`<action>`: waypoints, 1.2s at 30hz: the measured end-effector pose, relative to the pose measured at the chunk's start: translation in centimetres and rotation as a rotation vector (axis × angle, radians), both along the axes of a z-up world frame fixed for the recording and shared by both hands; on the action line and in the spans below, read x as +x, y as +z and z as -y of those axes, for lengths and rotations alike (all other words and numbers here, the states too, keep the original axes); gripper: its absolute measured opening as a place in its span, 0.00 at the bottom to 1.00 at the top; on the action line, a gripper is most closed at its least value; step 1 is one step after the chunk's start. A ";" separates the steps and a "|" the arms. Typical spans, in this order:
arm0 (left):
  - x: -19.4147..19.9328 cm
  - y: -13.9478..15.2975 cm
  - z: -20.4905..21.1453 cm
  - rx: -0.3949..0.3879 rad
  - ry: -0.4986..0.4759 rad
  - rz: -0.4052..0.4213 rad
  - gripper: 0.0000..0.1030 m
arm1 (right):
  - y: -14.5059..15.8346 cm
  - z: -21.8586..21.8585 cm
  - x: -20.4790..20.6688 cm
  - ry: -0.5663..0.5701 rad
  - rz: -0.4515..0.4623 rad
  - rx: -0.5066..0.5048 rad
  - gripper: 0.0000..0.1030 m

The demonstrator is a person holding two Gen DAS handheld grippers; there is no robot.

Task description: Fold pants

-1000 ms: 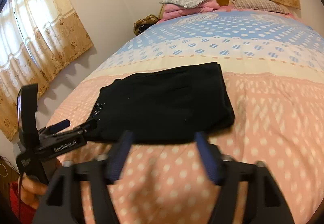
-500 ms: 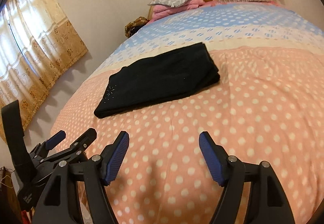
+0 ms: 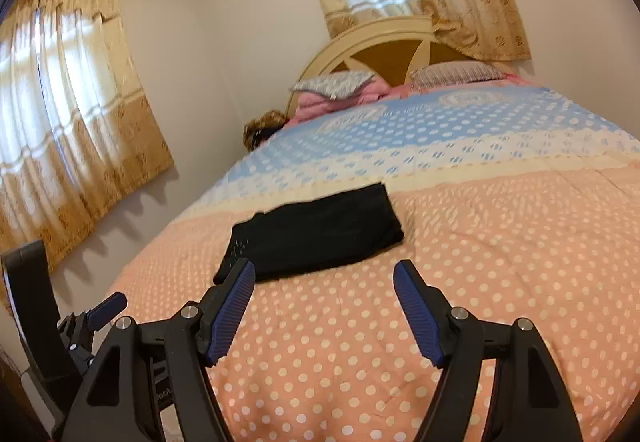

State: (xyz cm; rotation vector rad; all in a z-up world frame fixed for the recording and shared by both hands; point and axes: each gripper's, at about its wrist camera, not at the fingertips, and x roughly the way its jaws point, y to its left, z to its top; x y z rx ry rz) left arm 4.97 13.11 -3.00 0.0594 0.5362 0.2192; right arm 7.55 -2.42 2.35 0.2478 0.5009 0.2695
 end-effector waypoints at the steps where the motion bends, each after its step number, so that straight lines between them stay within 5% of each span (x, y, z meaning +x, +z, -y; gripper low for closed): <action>1: -0.1 0.1 0.2 0.004 -0.002 0.005 1.00 | 0.2 0.2 -0.2 -0.007 0.009 0.002 0.72; 36: -0.9 1.1 0.9 -0.008 0.001 0.021 1.00 | 0.8 0.2 -1.5 -0.023 0.045 -0.008 0.72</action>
